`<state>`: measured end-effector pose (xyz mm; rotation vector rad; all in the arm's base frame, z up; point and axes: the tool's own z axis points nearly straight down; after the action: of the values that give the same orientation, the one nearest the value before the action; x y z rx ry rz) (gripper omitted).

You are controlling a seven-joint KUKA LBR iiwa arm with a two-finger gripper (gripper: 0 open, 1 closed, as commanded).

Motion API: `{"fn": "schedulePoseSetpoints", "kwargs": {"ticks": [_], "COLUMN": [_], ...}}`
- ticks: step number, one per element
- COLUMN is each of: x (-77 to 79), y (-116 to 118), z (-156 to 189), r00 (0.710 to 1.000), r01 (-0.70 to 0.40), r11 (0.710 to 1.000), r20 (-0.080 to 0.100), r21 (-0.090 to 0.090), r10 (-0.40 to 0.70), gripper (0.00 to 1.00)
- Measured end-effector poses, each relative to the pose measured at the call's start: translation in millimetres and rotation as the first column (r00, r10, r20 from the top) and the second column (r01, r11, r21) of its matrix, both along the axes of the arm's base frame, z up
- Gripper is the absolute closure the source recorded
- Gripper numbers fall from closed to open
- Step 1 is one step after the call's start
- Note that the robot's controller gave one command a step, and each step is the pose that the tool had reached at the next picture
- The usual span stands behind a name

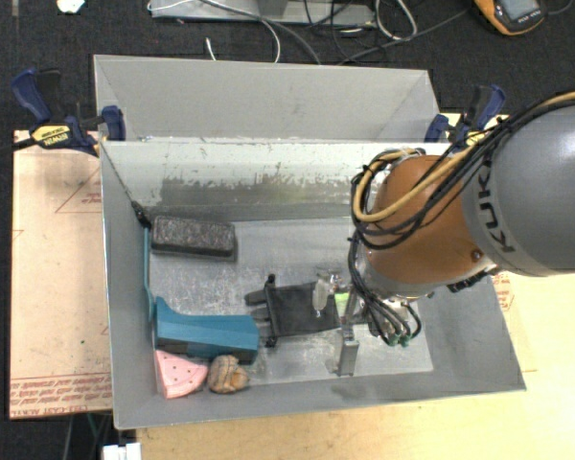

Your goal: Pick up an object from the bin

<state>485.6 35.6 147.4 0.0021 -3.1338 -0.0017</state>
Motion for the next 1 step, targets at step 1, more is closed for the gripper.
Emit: {"fn": "schedulePoseSetpoints", "kwargs": {"ticks": [1], "x": [1.9], "y": [-0.2], "z": [3.5], "r00": [1.0], "r01": [0.002], "r11": [1.0], "r20": [0.007], "r21": [0.0], "r10": [-0.002], "gripper": [0.0]}}
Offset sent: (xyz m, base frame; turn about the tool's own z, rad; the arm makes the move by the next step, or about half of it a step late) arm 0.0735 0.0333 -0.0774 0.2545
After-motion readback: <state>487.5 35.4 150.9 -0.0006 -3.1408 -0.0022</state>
